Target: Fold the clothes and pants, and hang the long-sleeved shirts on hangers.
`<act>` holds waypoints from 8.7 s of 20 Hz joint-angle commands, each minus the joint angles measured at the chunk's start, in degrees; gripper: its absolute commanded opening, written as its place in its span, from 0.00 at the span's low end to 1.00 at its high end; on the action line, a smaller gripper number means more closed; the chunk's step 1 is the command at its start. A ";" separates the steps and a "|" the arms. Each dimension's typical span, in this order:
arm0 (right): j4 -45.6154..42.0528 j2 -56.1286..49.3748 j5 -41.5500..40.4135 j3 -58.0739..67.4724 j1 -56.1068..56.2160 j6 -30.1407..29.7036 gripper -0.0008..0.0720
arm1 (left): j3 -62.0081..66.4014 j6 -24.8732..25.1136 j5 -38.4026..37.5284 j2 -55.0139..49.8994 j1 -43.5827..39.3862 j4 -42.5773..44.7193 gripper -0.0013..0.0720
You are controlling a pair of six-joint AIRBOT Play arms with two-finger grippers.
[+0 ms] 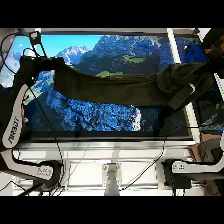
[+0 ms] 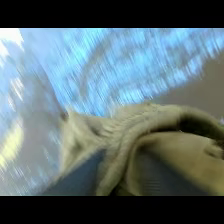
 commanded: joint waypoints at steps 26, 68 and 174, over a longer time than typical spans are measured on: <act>35.78 -7.21 27.93 7.39 -22.05 -39.95 0.40 | 0.02 44.00 -12.50 2.60 -42.21 -38.29 0.07; 50.99 3.80 31.19 -20.52 -16.92 -41.81 0.06 | 0.02 33.18 -4.76 8.72 -24.83 -38.07 0.03; 29.07 -20.28 13.60 1.55 -23.15 -18.69 0.64 | -20.11 35.60 26.93 33.48 14.01 -42.34 0.02</act>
